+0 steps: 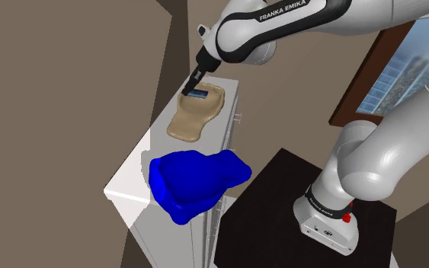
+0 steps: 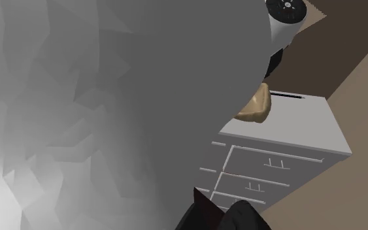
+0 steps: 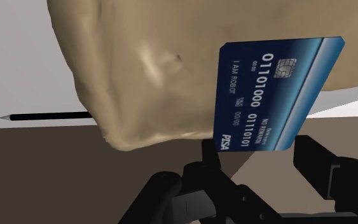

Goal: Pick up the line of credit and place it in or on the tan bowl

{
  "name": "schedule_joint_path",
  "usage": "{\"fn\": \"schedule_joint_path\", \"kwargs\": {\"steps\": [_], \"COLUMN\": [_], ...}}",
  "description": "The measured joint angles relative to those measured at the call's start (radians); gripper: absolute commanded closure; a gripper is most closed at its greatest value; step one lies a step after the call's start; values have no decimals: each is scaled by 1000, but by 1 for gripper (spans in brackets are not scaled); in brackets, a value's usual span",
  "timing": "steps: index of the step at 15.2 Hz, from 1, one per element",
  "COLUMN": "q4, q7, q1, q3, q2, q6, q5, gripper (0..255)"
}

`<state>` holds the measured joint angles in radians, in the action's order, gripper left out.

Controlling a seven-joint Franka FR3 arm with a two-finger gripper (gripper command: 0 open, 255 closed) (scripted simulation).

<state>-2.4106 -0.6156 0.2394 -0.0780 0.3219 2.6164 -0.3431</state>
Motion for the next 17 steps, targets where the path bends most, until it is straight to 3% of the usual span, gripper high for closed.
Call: {"fn": "schedule_joint_path", "kwargs": {"steps": [8, 9, 17], "q4": [-16, -16, -20], "q7": [-12, -12, -1], "q1": [6, 6, -5], "q3": [-3, -3, -2], "q2": [-9, -9, 29], "q6": [25, 25, -9], "q5": [-12, -12, 4], "gripper": [255, 0, 0]}}
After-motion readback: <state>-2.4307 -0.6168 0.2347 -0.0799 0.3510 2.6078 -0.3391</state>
